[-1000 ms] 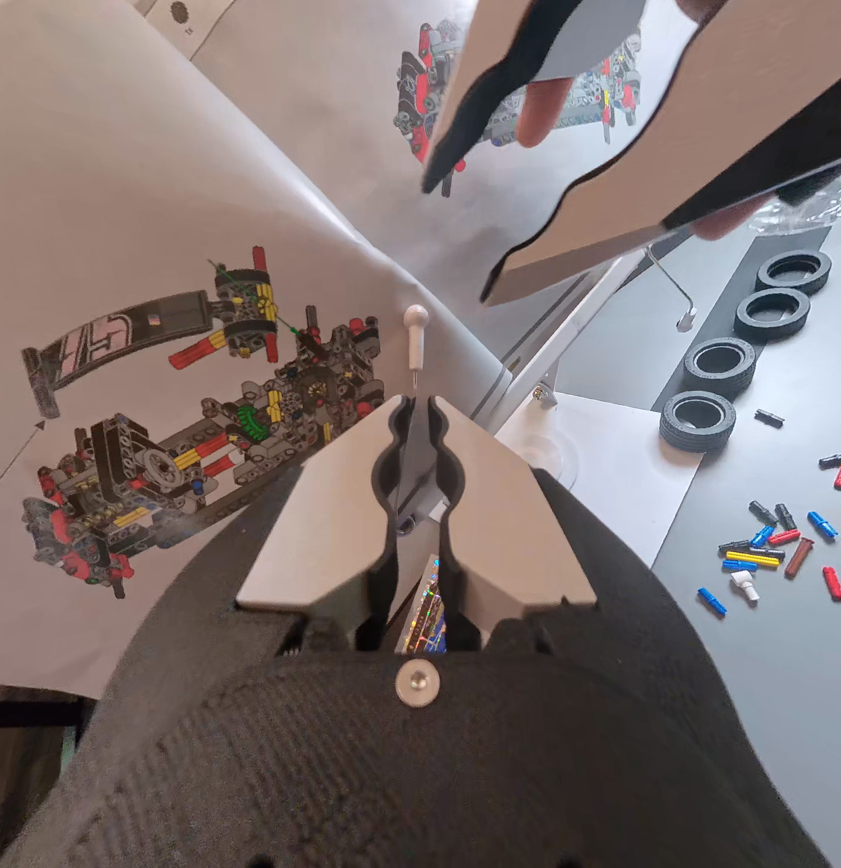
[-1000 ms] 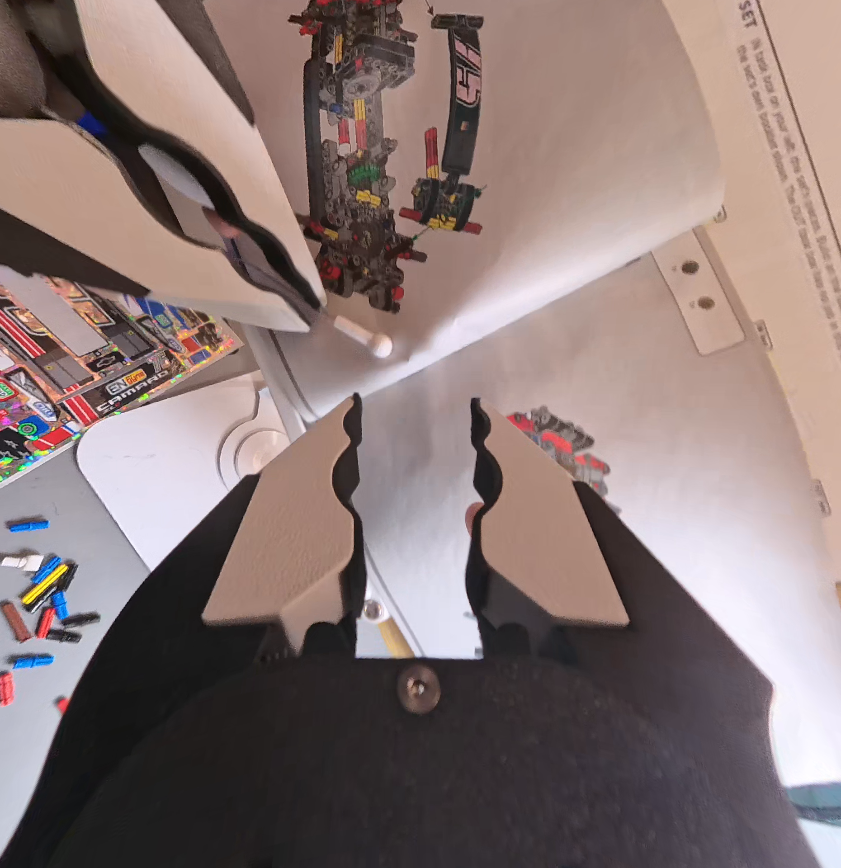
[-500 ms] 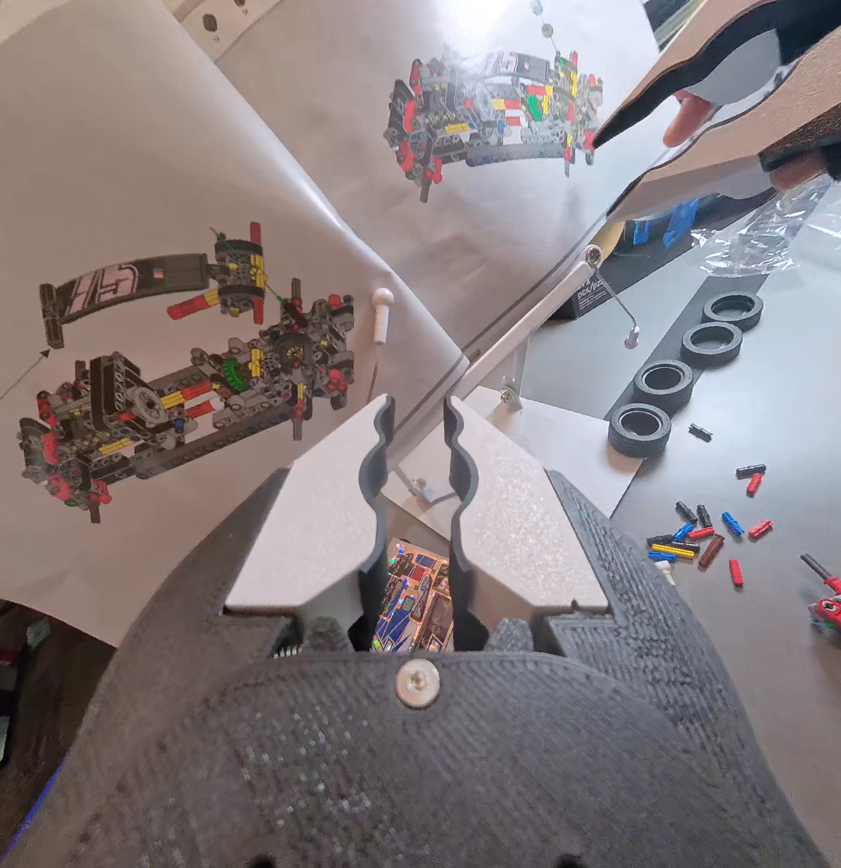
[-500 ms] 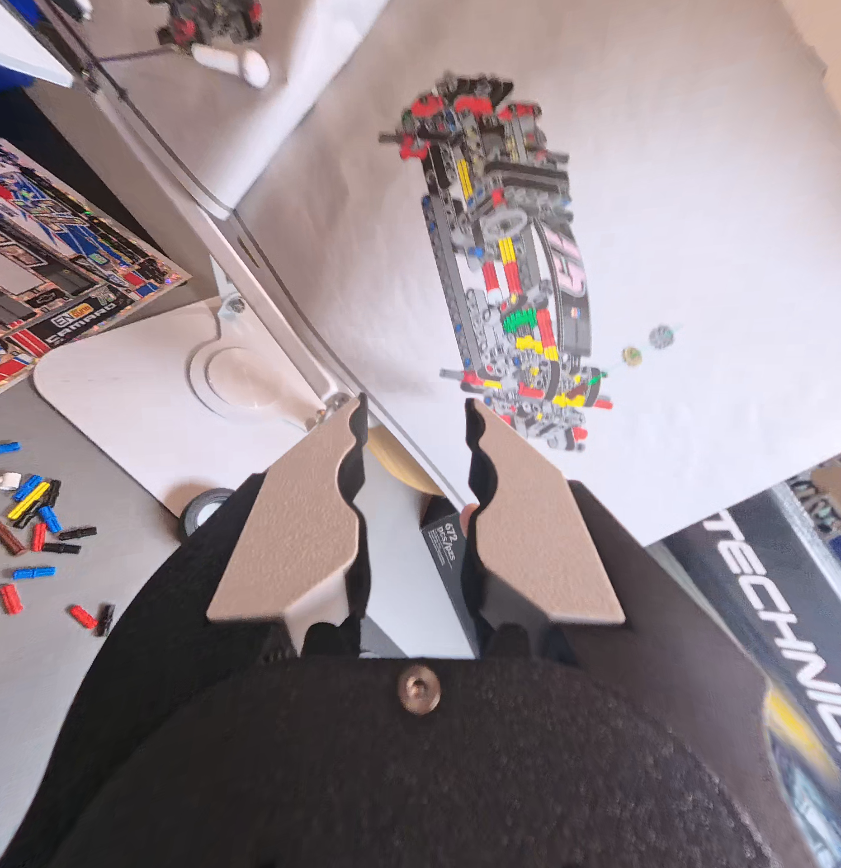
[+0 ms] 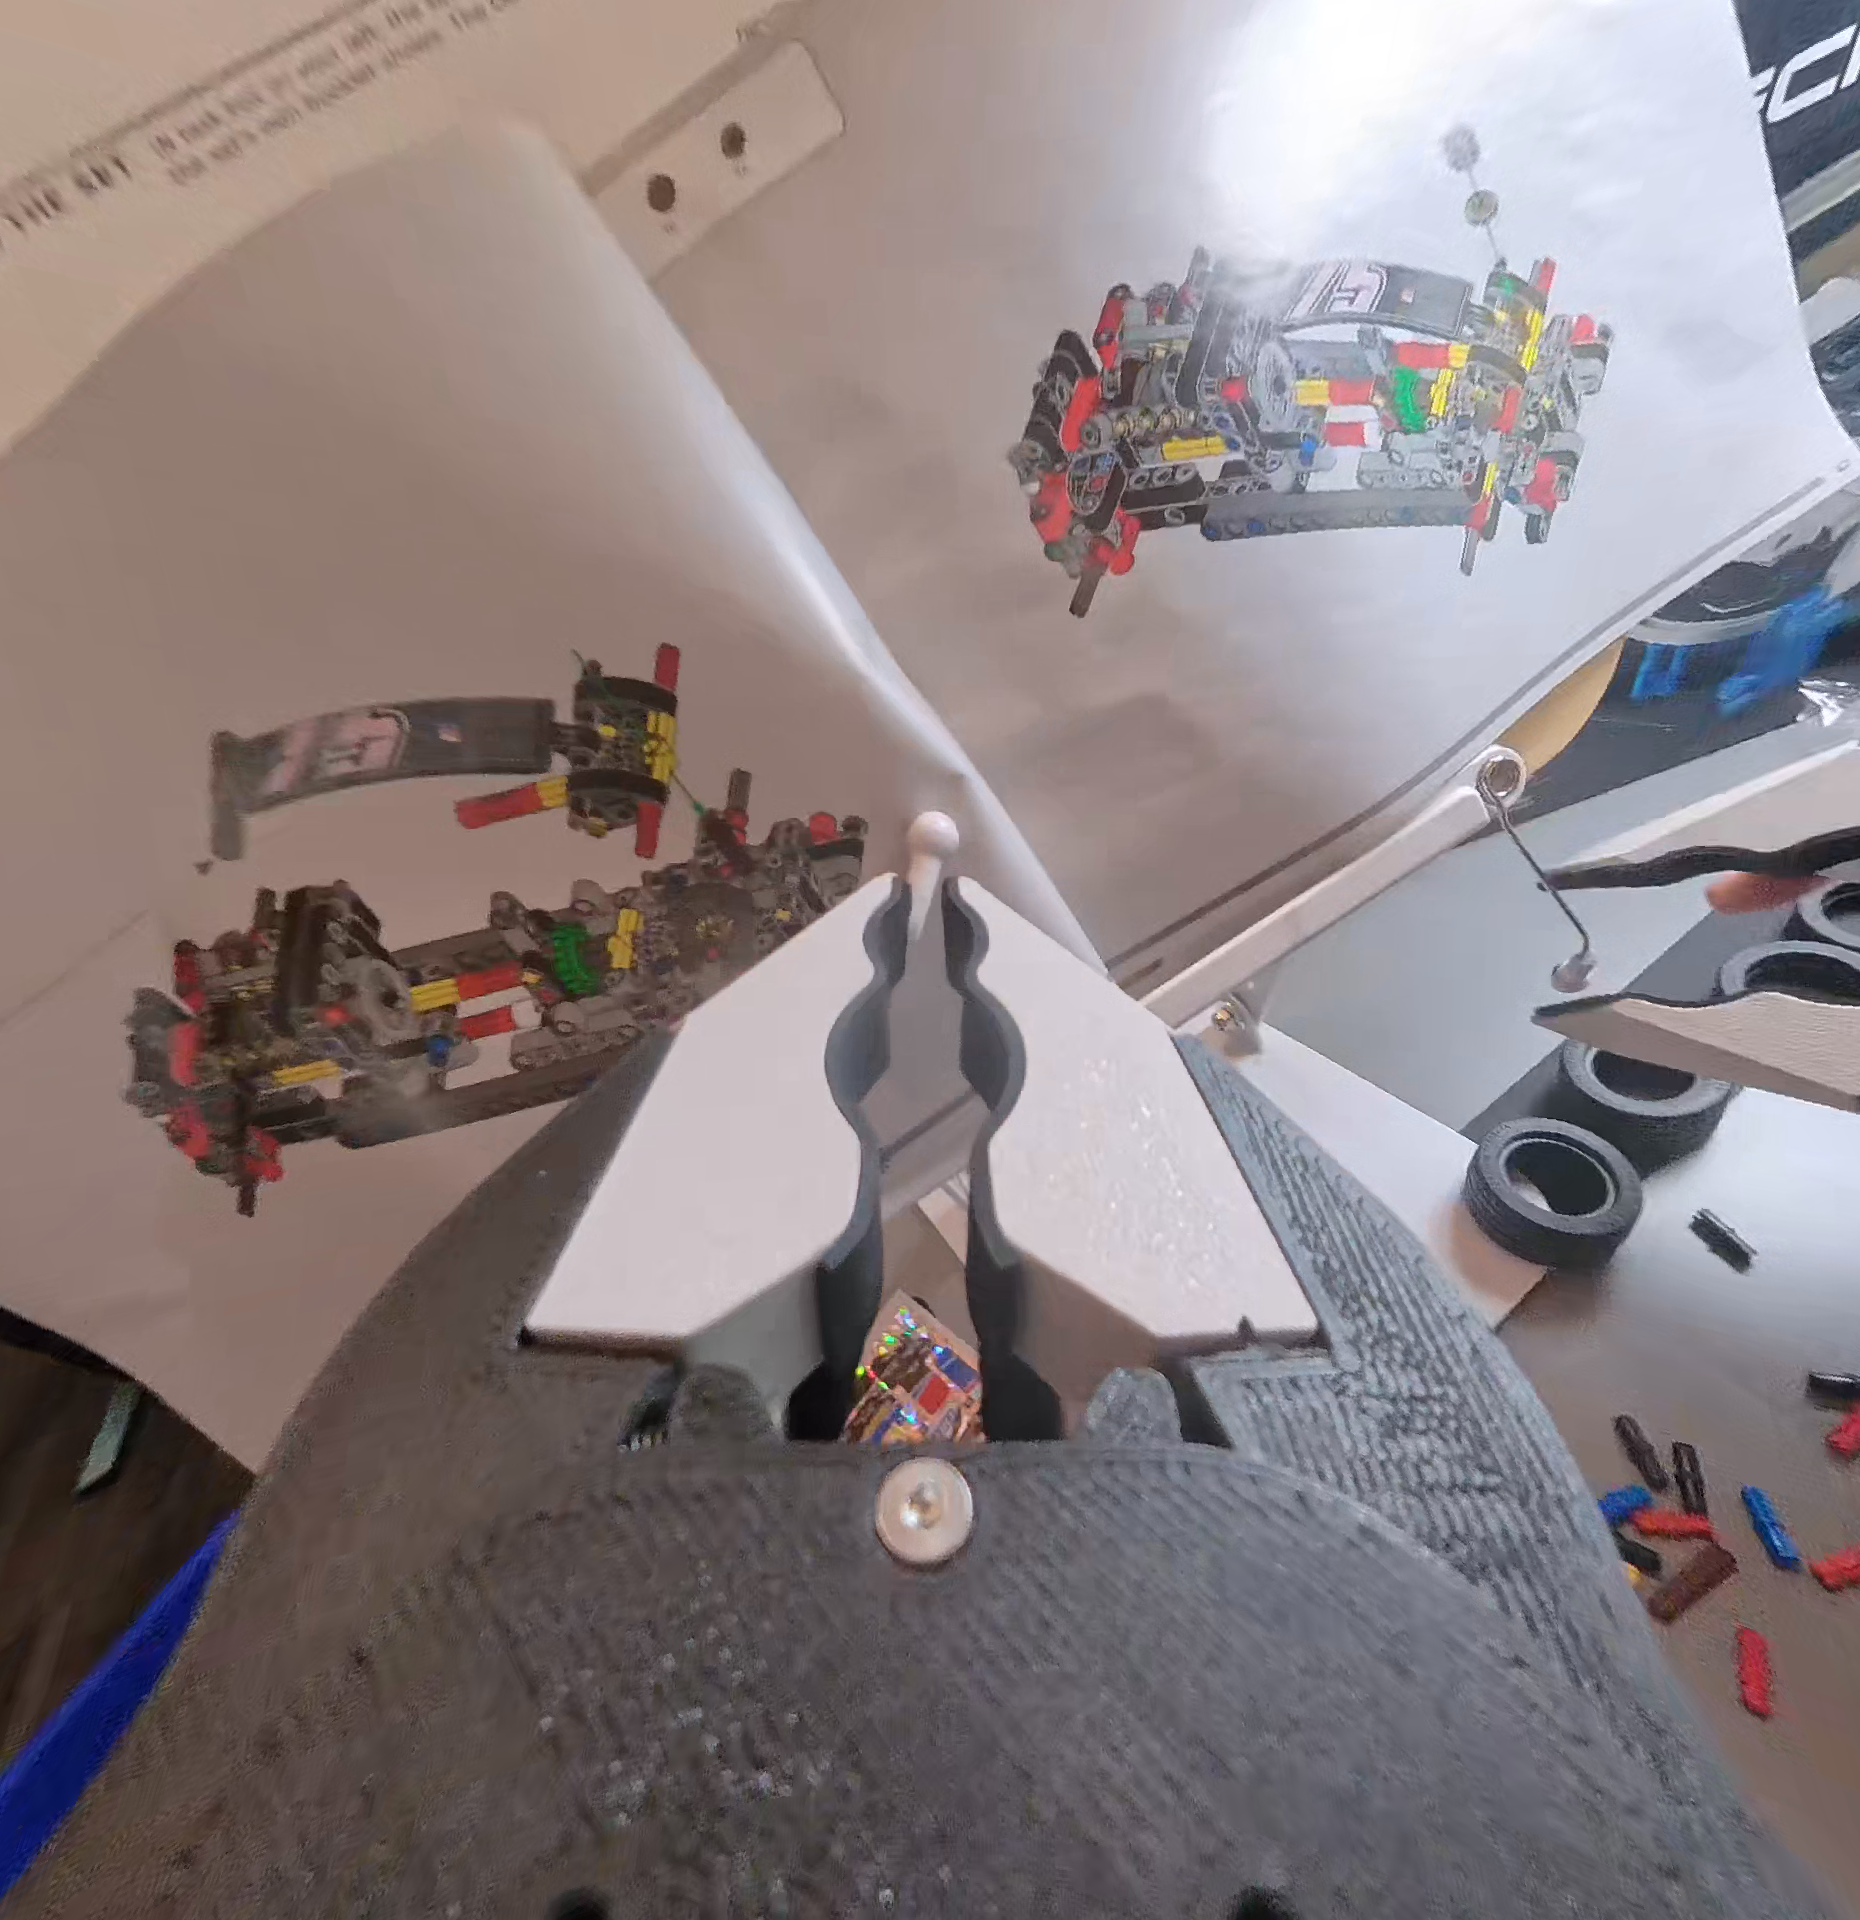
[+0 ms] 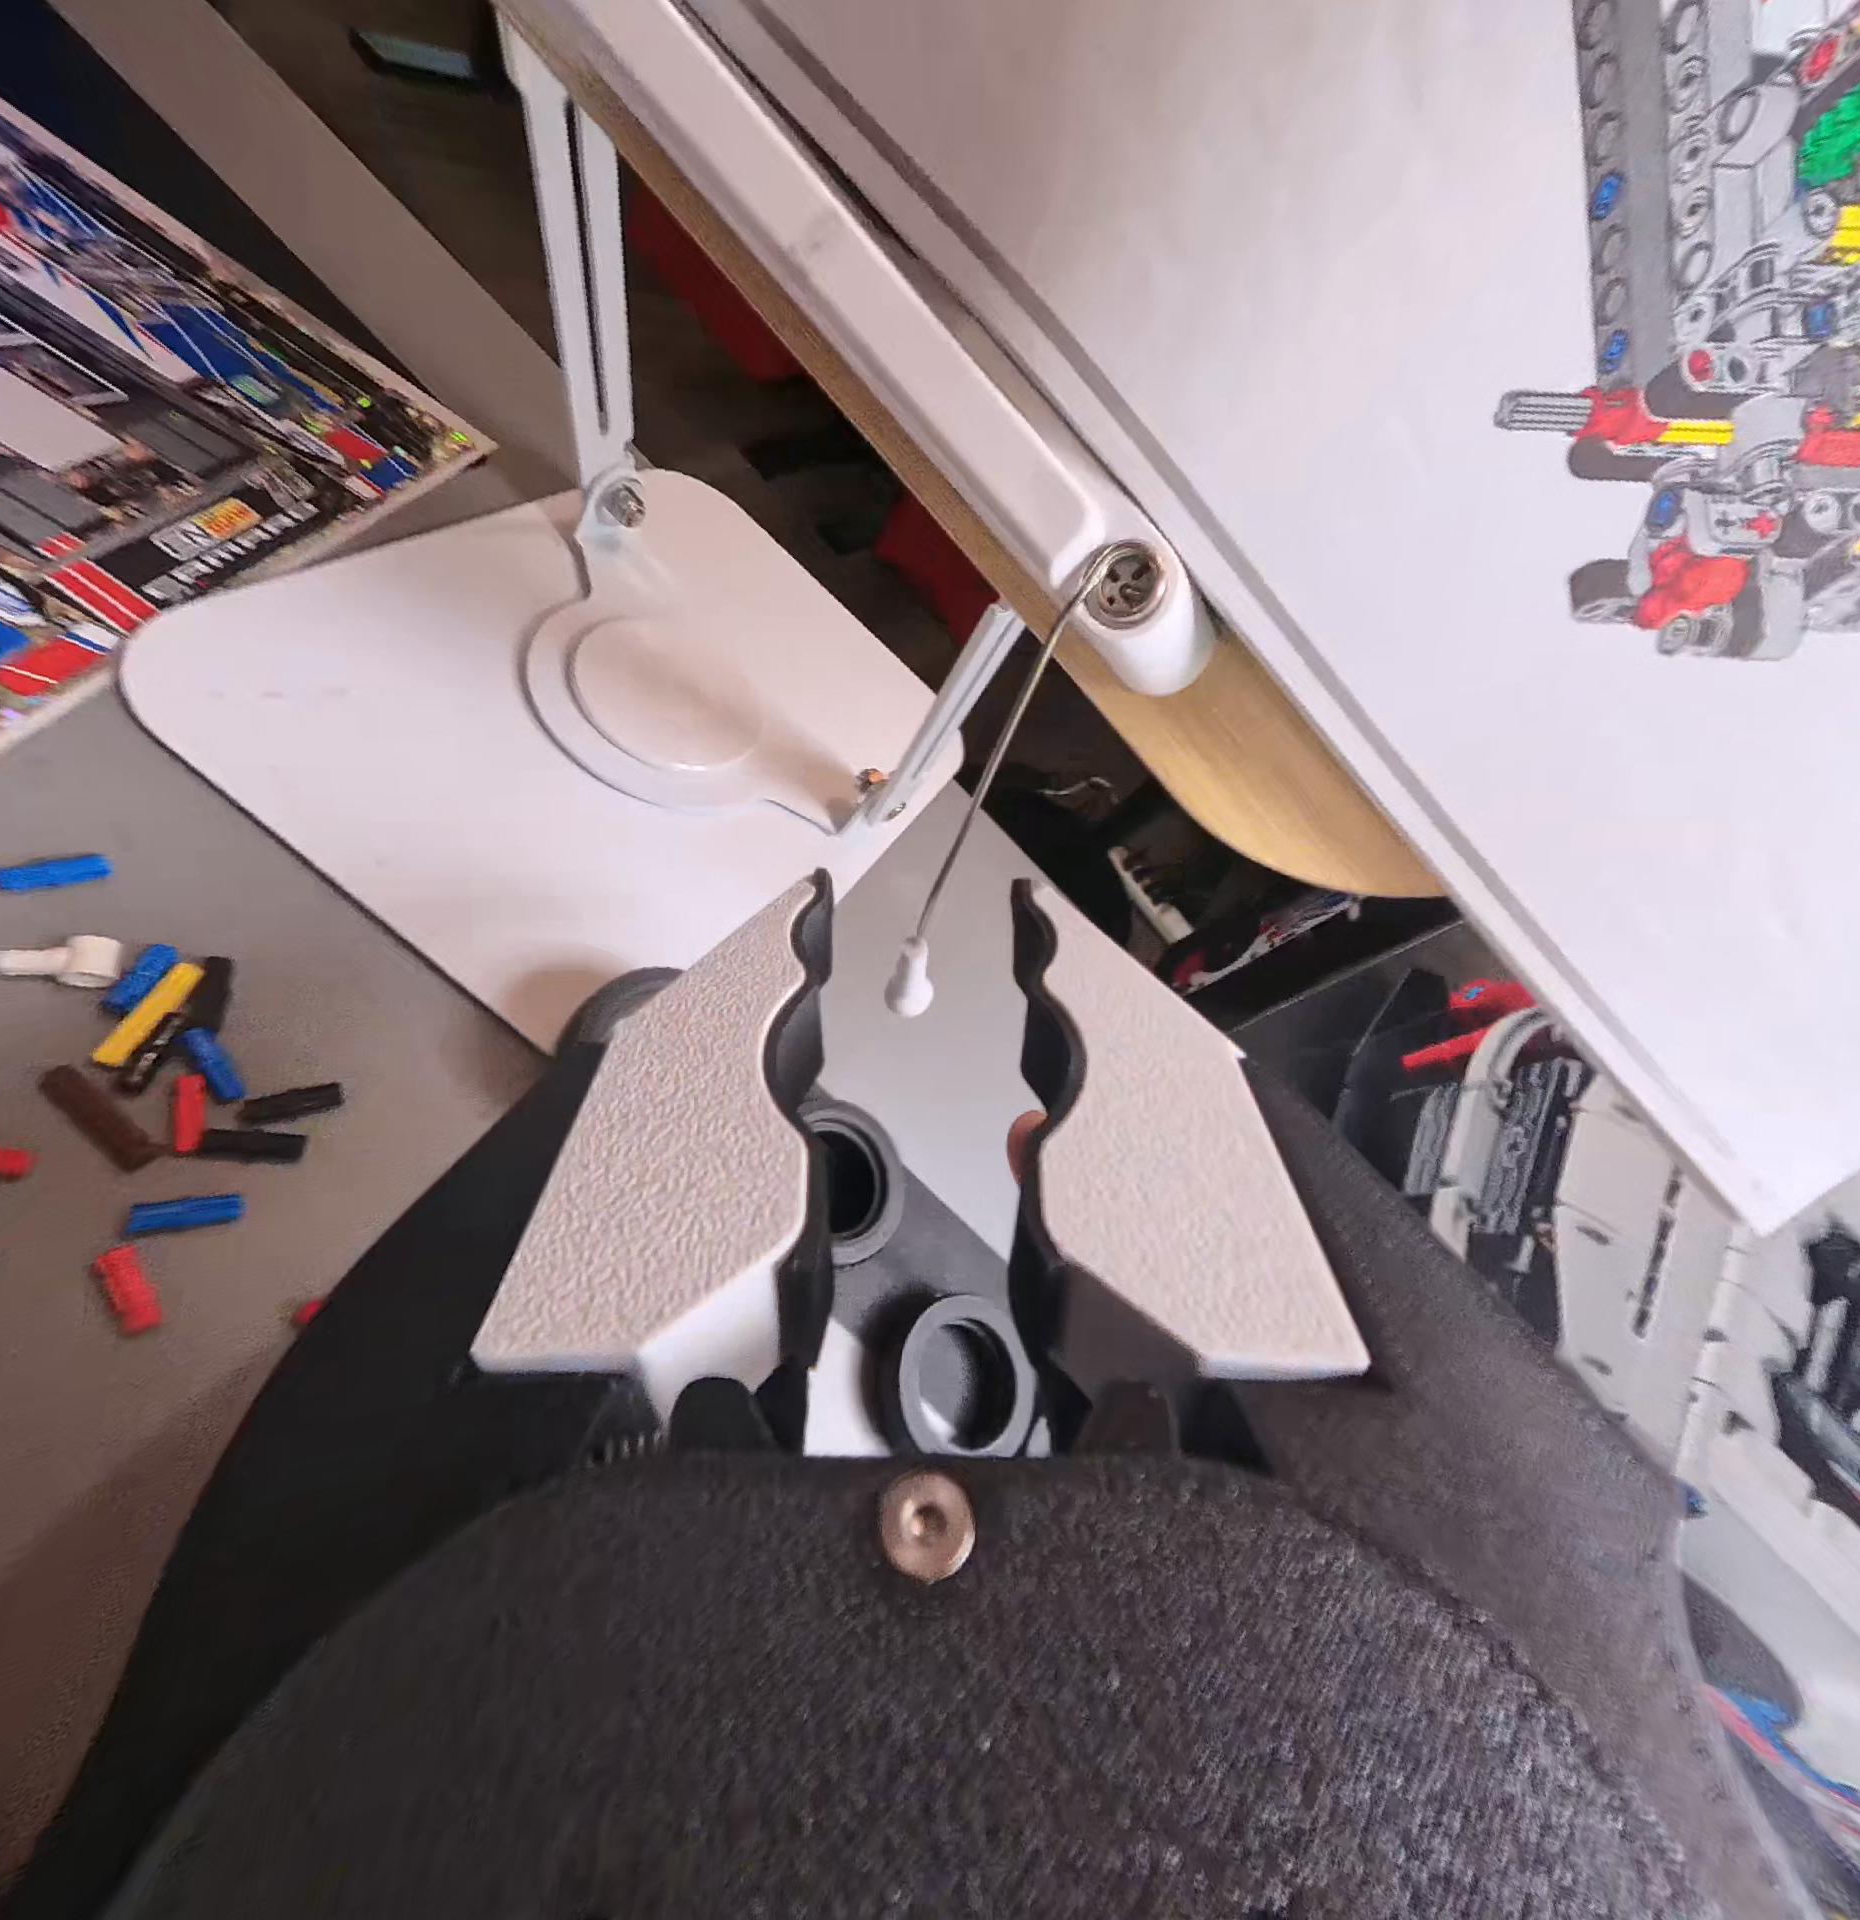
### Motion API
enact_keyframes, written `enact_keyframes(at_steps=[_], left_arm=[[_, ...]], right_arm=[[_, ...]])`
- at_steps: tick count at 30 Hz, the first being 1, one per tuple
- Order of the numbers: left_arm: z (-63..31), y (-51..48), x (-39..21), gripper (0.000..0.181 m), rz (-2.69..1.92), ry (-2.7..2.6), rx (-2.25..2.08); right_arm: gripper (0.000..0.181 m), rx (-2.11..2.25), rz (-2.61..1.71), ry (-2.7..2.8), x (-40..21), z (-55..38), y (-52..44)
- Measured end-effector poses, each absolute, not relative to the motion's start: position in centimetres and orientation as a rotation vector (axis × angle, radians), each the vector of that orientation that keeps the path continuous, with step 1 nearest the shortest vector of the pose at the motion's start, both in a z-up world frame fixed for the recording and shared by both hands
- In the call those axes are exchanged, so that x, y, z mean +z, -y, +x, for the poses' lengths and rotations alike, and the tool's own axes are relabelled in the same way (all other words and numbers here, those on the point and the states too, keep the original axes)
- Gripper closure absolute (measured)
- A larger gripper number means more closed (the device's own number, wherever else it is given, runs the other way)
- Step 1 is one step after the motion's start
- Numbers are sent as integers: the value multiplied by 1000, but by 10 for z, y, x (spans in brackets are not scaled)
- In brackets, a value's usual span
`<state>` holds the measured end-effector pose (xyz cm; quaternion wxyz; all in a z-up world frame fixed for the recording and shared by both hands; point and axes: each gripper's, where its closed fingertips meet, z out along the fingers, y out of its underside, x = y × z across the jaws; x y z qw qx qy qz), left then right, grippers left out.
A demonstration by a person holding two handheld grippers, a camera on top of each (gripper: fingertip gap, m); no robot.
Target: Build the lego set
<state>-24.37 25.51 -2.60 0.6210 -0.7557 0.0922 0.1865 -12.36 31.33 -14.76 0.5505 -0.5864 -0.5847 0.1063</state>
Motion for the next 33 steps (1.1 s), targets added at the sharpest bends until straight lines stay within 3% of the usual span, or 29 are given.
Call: enact_keyframes(at_steps=[1,3,4,10,17,22,25,27,33], left_arm=[[-239,-257,-25,175,-1723,-227,412],[-213,-260,-12,181,-1624,-344,419],[-199,-263,-9,181,-1606,-401,429],[-180,-310,-46,181,-1828,-404,408],[-184,-318,-49,181,-1846,-352,373],[-184,-317,-49,181,-1832,-334,316],[-183,-317,-50,181,-1828,-295,262],[-183,-316,-50,181,-1835,-279,222],[-191,-303,-46,181,-1809,-240,219]], right_arm=[[151,210,-1364,1383,-148,-125,-317],[179,147,-1310,1375,-145,-126,-322],[180,115,-1294,1374,-143,-125,-324],[181,-231,-1140,1340,-106,-93,-340],[181,-740,-763,1480,-72,-93,-342],[175,-842,-610,1509,-43,-113,-351],[174,-717,-670,1472,-37,-123,-351],[156,-530,-803,1369,-34,-116,-343],[143,512,-1386,1028,-42,-116,-336]])
